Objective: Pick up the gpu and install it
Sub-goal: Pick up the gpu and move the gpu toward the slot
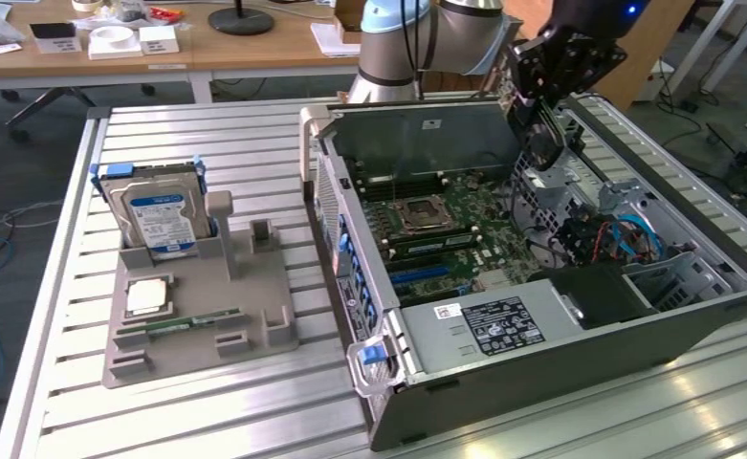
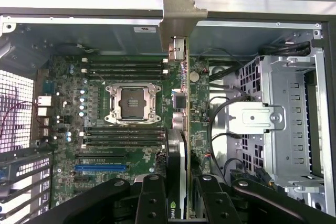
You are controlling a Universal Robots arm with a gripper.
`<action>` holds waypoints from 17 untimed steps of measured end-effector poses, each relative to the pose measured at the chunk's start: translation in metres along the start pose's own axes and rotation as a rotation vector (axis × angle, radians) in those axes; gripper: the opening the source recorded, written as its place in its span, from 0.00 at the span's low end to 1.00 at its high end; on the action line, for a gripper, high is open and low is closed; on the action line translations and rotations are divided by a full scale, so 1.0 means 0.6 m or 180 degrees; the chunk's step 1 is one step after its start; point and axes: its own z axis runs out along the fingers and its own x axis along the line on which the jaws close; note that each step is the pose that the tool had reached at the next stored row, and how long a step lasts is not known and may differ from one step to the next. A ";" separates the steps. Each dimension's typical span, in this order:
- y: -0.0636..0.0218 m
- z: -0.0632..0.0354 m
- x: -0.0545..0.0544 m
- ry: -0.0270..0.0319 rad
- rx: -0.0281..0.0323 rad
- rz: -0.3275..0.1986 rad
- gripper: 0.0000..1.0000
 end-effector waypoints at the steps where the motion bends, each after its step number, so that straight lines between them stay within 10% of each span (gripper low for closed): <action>1: 0.000 0.000 -0.002 0.0000 0.0000 0.0000 0.27; 17: 0.001 0.001 -0.041 0.0004 0.0000 0.0001 0.27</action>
